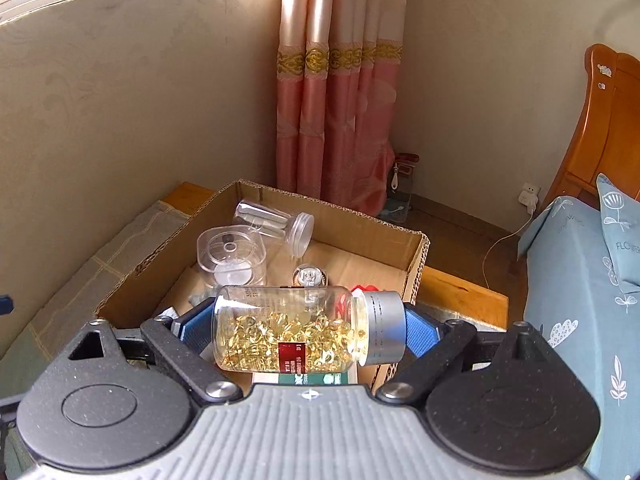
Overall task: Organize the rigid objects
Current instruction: 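Lower the capsule bottle into the box and open the right tool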
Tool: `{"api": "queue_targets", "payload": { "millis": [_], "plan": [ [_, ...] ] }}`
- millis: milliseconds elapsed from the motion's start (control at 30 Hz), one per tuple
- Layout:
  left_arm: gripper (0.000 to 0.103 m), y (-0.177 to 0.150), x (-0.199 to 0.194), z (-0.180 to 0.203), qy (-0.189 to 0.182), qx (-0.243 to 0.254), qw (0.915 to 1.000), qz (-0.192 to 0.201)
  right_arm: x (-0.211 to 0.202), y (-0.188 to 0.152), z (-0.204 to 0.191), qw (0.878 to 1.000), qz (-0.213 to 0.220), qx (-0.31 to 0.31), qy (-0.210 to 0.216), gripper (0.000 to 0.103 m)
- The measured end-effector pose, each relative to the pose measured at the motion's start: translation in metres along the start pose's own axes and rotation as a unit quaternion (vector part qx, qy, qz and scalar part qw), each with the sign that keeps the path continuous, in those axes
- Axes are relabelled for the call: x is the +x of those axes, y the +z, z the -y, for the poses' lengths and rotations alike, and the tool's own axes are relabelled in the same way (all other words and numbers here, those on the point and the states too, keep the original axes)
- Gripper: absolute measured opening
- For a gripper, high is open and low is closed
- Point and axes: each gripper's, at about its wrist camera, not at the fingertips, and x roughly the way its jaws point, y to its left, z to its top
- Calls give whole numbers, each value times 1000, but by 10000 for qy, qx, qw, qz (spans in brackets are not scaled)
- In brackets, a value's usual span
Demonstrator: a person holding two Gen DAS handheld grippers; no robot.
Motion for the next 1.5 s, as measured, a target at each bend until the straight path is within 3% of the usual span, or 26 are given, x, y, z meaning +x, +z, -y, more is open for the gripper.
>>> {"api": "queue_targets", "payload": {
  "millis": [333, 633, 1067, 1233, 1300, 1500],
  "plan": [
    [101, -10, -8, -18, 121, -248, 9996, -14, 70, 41, 4, 9985, -513, -9, -186, 96],
    [101, -14, -2, -26, 70, -430, 9985, -343, 96, 58, 3, 9967, -701, -149, -369, 96],
    [101, -21, -1, -26, -17, -510, 9979, -410, 137, 63, 9, 9923, -1025, -139, -682, 96],
    [101, -23, 0, -31, 13, -580, 9974, -428, 145, 60, 11, 9902, -1116, -115, -832, 98],
    [101, -23, 0, -32, 15, -597, 9973, -429, 141, 62, 12, 9908, -1034, -96, -868, 103],
    [101, -21, -2, -30, -2, -616, 9973, -407, 119, 62, 13, 9922, -944, -122, -802, 103]
  ]
}}
